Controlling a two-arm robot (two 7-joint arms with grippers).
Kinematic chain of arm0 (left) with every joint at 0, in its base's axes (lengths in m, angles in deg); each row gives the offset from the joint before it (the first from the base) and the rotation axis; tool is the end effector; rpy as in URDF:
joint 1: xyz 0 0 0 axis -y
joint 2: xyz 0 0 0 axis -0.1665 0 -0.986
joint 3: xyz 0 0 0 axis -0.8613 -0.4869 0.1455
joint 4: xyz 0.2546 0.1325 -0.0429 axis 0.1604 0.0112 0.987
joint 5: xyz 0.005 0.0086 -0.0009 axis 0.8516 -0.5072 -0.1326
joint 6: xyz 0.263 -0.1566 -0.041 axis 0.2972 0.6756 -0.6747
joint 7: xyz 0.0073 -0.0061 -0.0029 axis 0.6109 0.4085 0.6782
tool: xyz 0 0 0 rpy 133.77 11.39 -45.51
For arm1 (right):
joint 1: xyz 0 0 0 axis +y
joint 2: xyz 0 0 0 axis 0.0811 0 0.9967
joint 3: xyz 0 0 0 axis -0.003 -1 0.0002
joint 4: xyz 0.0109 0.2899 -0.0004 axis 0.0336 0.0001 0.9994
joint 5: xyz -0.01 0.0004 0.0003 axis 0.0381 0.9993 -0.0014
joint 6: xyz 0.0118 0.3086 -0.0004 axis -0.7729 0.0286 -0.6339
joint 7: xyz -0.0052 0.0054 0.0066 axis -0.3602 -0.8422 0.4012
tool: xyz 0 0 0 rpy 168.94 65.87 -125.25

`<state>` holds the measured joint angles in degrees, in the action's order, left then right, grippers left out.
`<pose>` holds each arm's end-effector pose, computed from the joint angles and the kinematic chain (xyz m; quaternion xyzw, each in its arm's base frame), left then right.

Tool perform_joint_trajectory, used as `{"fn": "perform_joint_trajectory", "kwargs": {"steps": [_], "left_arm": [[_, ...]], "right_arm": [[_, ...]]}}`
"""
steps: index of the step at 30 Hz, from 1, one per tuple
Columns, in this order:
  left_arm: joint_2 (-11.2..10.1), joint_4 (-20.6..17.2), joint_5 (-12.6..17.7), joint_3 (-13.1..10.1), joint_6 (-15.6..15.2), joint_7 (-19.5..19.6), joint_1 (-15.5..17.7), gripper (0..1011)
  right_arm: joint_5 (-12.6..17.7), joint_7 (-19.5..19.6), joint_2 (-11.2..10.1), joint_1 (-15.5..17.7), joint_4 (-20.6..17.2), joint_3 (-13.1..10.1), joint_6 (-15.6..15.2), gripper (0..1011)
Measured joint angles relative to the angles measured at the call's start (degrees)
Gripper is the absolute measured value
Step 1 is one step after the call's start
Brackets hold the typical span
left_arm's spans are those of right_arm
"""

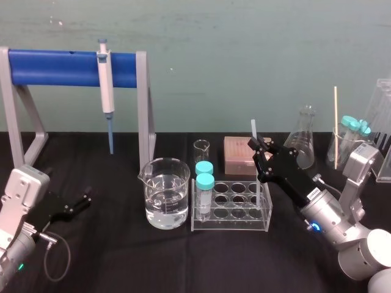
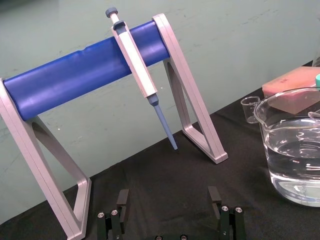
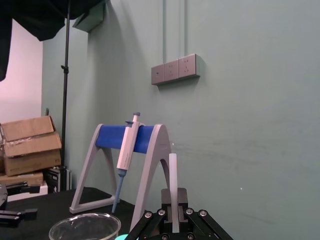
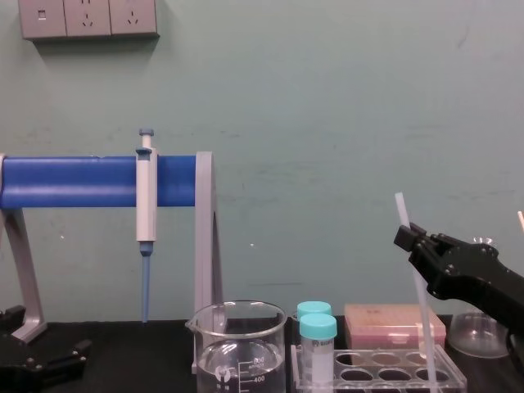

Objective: Pick up the stirring rod with one hand, then place it down.

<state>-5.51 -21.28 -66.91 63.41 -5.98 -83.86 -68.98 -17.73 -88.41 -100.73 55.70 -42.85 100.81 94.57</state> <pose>0.3580 0.0827 -0.3023 0.1414 -0.1325 0.5800 0.7913 0.4515 -0.0480 -0.3395 0.1640 -0.1070 -0.3961 0.8971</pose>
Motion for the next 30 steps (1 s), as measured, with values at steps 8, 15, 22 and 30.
{"fn": "perform_joint_trajectory", "kwargs": {"steps": [8,15,22,30], "left_arm": [[0.0,0.0,0.0,0.0,0.0,0.0,0.0,1000],[0.0,0.0,0.0,0.0,0.0,0.0,0.0,1000],[0.0,0.0,0.0,0.0,0.0,0.0,0.0,1000],[0.0,0.0,0.0,0.0,0.0,0.0,0.0,1000]], "right_arm": [[0.0,-0.3,0.4,-0.8,2.3,-0.1,-0.7,64],[-0.2,-0.8,0.7,-1.2,3.6,-0.1,-1.1,64],[-0.5,-0.6,0.7,-1.2,3.8,-0.1,-2.3,64],[-0.6,-0.6,0.7,-1.2,3.8,-0.1,-2.2,64]]}}
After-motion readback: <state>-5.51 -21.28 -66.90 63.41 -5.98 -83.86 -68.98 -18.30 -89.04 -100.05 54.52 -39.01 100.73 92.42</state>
